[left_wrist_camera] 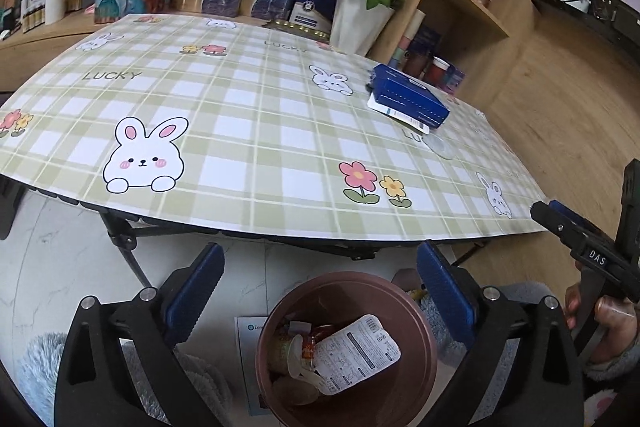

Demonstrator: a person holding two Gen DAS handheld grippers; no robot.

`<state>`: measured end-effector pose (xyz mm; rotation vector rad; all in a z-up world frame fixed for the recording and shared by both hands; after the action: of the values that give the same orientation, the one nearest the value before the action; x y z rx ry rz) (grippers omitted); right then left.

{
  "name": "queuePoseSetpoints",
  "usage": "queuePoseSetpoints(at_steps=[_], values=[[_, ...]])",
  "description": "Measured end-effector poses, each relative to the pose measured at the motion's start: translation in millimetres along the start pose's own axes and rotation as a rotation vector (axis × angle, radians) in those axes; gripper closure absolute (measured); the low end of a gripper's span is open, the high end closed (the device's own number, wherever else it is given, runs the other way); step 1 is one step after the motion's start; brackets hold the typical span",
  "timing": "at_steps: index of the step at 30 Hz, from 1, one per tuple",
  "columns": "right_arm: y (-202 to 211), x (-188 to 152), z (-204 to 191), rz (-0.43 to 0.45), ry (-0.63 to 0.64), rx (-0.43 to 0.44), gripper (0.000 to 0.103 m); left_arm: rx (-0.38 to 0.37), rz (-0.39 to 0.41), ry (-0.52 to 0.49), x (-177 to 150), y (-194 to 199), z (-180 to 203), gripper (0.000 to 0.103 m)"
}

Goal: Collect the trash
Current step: 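Move both tools back to the table toward the blue box, then grasp the blue luckin coffee box with the left tool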

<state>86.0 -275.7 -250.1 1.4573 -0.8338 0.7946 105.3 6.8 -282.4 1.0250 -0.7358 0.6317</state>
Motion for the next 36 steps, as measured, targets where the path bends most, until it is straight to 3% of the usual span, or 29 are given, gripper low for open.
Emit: queuePoseSetpoints(at_steps=[10, 17, 27, 32, 36], values=[[-16, 14, 24, -0.016, -0.007, -0.031, 0.006, 0.035, -0.028, -0.067, 7, -11, 6, 0.009], [-39, 47, 71, 0.011, -0.082, -0.081, 0.006, 0.032, -0.019, -0.194, 58, -46, 44, 0.009], [-67, 68, 146, 0.045, -0.192, -0.138, 0.006, -0.002, -0.075, -0.471, 100, -175, 169, 0.009], [-70, 61, 177, 0.044, -0.223, -0.168, 0.006, 0.055, -0.166, -0.544, 97, -244, 210, 0.009], [-71, 51, 198, 0.036, -0.259, -0.183, 0.006, 0.167, -0.190, -0.681, 93, -279, 217, 0.010]])
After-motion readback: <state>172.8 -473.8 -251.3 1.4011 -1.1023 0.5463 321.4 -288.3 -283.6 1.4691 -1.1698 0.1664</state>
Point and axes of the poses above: each gripper's, at about its wrist camera, not at the fingertips, and y roughly against the way its jaws point, z to its right, x to its top, the point moved 10 cm from there along -y, roughly the way its jaws point, and after that the axes turned 10 degrees about z, right-handed, at the moved point
